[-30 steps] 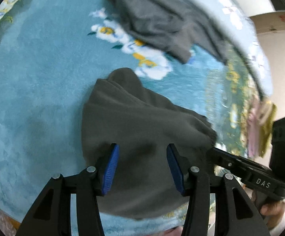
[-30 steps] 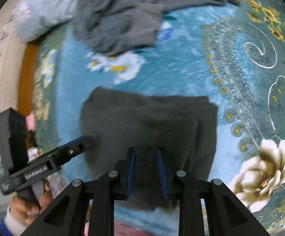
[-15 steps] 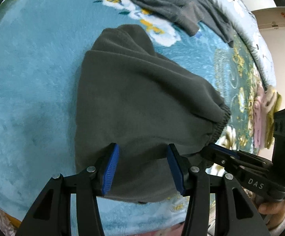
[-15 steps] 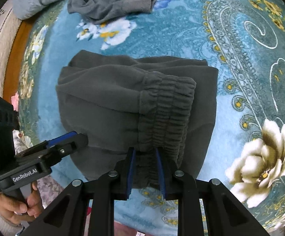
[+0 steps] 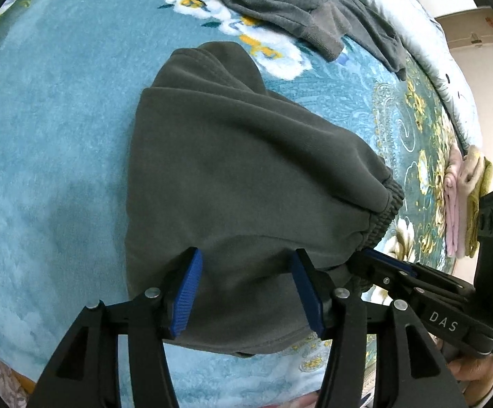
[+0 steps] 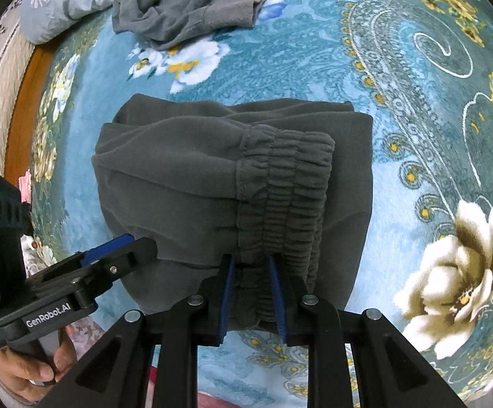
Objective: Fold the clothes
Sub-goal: 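Lift the folded sweatpants off the blanket with both grippers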
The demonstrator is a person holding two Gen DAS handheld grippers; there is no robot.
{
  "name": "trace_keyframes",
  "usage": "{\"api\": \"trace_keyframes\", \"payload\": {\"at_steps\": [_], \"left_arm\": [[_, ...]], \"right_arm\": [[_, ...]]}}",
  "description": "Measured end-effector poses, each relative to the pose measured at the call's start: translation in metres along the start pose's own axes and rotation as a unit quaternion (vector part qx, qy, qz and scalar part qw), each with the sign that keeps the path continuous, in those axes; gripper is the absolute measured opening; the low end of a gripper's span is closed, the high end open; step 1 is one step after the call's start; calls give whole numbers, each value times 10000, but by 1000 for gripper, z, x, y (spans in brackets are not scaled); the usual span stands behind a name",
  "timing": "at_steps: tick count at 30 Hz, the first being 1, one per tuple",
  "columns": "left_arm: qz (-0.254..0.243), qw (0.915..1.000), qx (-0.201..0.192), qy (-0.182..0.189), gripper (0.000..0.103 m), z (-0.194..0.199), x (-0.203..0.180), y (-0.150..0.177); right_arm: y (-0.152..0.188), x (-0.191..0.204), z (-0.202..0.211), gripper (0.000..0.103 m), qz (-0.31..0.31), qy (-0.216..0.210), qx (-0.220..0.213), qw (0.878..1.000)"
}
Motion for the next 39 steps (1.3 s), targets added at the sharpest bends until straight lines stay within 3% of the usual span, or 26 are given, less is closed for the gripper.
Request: {"api": "trace_keyframes", "payload": {"at_steps": [4,9,14,19,22,25,28,35,39], "left_arm": [[-16,10000,81,51,56,10,2,7],[-267,9995,-22,-142,58,29,2,18],[-3,9994,-331,-79,68,53,29,24],[517,9983,-262,-20,69,42,61,17],[478,9986,-203,114,71,31,65,9],[369,9987,-179,298,77,24,66,2],[240,9989,-54,401,78,12,68,-1],[37,9974,25,716,84,1,73,-5],[-52,9962,9,869,84,1,72,-7]], "right_arm": [[4,-1,12,31,-108,-144,-38,9998],[10,-3,29,47,-171,-327,-264,9990],[4,-17,39,62,-471,-469,-482,9966],[-2,-38,22,68,-995,-614,-337,9926],[-6,-42,10,73,-1171,-854,-314,9889],[-12,-43,3,84,-1226,-1058,-321,9863],[-17,-49,-4,85,-1307,-1151,-316,9842],[-28,-49,-17,99,-1290,-1731,-188,9763],[-35,-49,-28,103,-1250,-1805,-104,9755]]}}
Point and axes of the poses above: each gripper's, at about its wrist camera, not at the fingertips, and z roughly against the way its jaws point, x to its left, y to its underside, the point moved 5 cm from there along -z, roughly the way its jaws point, and after that the axes turned 13 degrees about -z, right-handed, at the moved point
